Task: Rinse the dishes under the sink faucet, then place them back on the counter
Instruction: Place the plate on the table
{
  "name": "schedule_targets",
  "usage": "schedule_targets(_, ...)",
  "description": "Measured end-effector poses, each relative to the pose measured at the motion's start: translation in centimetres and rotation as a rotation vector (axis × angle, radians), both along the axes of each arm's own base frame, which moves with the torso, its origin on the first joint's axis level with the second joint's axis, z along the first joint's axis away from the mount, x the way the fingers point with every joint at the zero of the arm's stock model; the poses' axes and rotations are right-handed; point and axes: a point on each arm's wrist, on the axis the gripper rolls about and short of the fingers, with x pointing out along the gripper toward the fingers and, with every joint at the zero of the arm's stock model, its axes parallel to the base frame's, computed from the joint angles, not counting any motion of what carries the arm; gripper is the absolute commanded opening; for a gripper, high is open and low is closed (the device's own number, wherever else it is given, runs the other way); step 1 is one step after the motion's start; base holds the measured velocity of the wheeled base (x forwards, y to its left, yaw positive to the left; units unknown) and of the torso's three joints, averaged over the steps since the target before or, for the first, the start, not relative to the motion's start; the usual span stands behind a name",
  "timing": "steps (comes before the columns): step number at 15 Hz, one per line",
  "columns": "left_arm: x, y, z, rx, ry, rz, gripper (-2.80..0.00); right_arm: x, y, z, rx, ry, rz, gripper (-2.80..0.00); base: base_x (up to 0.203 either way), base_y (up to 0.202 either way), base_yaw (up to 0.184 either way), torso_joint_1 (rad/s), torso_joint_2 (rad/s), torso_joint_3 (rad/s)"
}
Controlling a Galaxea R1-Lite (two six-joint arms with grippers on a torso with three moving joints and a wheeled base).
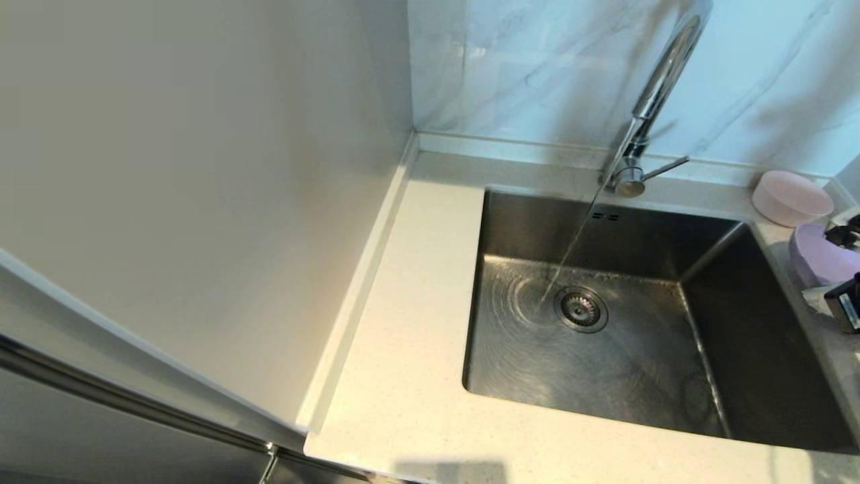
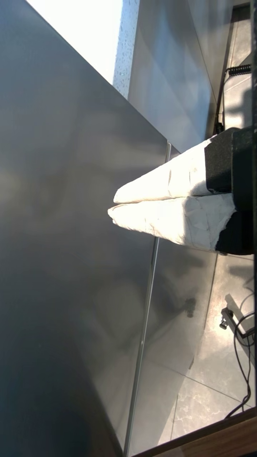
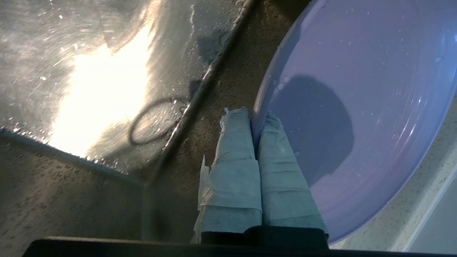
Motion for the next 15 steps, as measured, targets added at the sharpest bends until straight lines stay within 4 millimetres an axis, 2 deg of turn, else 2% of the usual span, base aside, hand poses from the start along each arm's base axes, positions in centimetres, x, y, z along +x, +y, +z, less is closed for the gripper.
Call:
schedule_targets(2,0.0,0.0,0.0,0.0,0.0,0.0,-2.8,0.3,-0.4,-0.5,0.001,0.014,-0.011,-2.8,0.0,0.0,0.0,0.0,0.0,0.0)
schedule_targets(3,0.0,0.0,0.0,0.0,0.0,0.0,-2.8,0.4,-0.5,-0.7,0.002,0.02,-0.017,0.0,0.0,0.0,0.0,0.0,0.0,0.0)
schedule_targets(10,0.0,0.0,0.0,0.0,0.0,0.0,-2.8,0.5,-0.8,-0.5,-0.006,0.002,-0.023,0.0,0.0,0.0,0.0,0.0,0.0,0.0)
schedule_targets(13,0.0,0.0,0.0,0.0,0.0,0.0,-2.8,0.6,-0.7,0.5,-0.013,-0.064,-0.001,0.0,0.0,0.0,0.0,0.0,0.0,0.0)
schedule_targets(15,0.0,0.0,0.0,0.0,0.0,0.0,-2.8,0.0,0.1,2.1,0.039,-0.115,0.043,0.0,0.0,0.0,0.0,0.0,0.0,0.0)
